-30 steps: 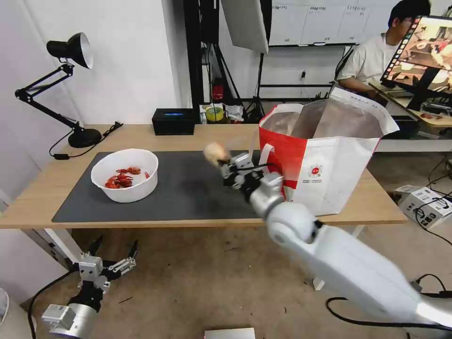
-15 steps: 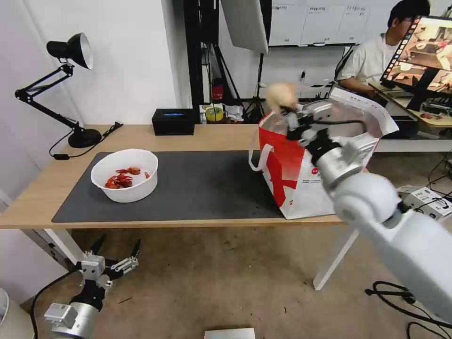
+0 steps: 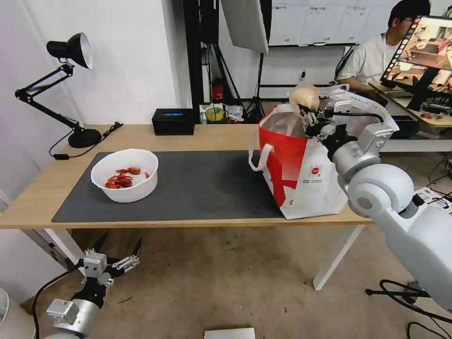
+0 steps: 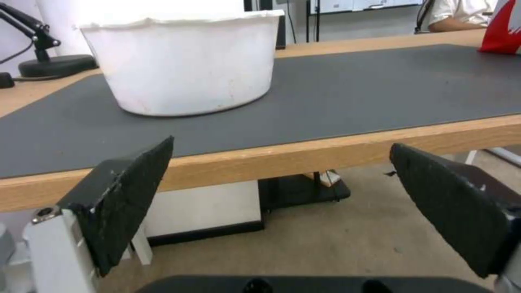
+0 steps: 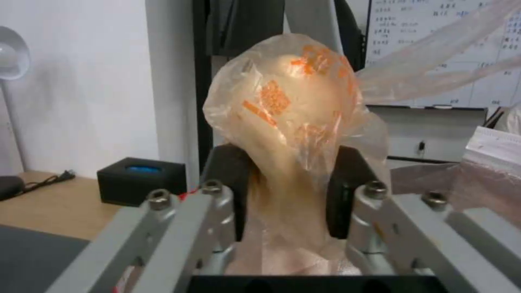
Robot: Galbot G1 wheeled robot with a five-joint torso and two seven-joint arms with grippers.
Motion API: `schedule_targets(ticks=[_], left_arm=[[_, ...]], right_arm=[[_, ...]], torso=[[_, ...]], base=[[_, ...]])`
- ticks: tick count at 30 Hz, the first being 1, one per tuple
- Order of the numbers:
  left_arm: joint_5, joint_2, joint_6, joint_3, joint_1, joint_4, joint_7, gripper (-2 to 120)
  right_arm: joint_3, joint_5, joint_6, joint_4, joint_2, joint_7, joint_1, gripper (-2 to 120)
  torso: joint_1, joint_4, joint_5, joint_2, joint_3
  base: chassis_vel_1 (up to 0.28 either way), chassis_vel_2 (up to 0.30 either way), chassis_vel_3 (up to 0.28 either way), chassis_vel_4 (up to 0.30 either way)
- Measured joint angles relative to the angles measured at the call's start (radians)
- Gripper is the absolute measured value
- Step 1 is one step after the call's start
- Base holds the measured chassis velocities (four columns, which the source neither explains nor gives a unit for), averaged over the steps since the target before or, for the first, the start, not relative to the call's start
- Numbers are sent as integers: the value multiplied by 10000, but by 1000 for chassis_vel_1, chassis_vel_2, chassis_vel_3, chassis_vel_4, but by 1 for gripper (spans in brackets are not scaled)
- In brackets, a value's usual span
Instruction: Pick up the trash from the table and place it into the takeout bag.
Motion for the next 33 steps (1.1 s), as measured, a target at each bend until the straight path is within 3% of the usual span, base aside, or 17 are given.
schedule_targets(ticks=[1,3,4,8,12,17,27,33], left_arm=[[-2,5,0,0,-5,2,1,100],[-21,36,8,0,-30,14,1,100],[-21,36,8,0,-30,14,1,100],[-32,70,15,21,-101,52,2,100],[-34,70,19,33,-114,54,3,100],[-35,67,24,36,-107,44,3,100],[-53,69,36,-39,-65,-82,-5,100],[-55,29,36,-51,-41,-116,-12,100]], right_arm=[[-6,1,-11,0,-3,-2,6,34],[-37,21,-68,-6,-30,-18,23,48],[-37,21,-68,-6,-30,-18,23,48],[-53,45,-135,-6,-83,-45,-17,68],[-58,63,-139,-6,-92,-48,-36,77],[-72,127,-144,-6,-94,-47,-67,98],[-15,159,-83,362,-121,-28,-441,100],[174,69,502,937,-158,-42,-1108,100]], torso=[[0,0,0,0,0],[0,0,0,0,0],[0,0,0,0,0],[0,0,0,0,0],[0,0,0,0,0],[0,0,0,0,0],[0,0,0,0,0],[0,0,0,0,0]], base=[[0,0,0,0],[0,0,0,0],[0,0,0,0],[0,0,0,0],[0,0,0,0],[0,0,0,0],[0,0,0,0],[0,0,0,0]])
